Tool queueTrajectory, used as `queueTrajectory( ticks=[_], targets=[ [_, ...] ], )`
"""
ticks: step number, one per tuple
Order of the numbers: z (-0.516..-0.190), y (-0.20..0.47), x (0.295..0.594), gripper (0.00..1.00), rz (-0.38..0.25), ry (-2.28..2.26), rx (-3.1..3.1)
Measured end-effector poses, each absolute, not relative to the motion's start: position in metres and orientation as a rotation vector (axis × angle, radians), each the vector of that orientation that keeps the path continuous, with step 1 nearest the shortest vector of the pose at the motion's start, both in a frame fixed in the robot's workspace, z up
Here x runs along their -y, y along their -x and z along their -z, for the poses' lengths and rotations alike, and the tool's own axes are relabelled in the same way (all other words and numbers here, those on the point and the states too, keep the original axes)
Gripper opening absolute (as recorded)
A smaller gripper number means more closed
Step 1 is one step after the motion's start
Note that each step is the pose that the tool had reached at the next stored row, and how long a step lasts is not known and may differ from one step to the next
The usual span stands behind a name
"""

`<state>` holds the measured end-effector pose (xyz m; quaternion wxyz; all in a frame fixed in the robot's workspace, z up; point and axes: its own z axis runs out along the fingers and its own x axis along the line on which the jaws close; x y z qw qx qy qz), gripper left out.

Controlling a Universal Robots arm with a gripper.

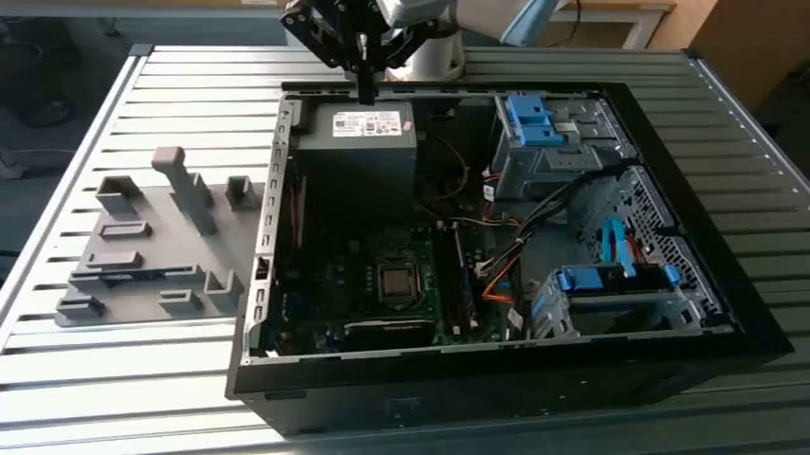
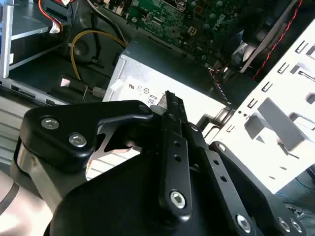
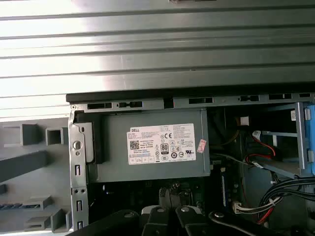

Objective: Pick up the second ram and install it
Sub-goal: 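Reach for the second ram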

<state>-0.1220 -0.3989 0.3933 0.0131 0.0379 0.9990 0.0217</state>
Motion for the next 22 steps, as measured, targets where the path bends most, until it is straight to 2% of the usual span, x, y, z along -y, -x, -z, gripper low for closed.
queueTrajectory(
  ticks=[22],
  targets=[
    [-0.3933,0.1270,0.3989,0.11,-0.068,-0.118,-3.113]
  ],
)
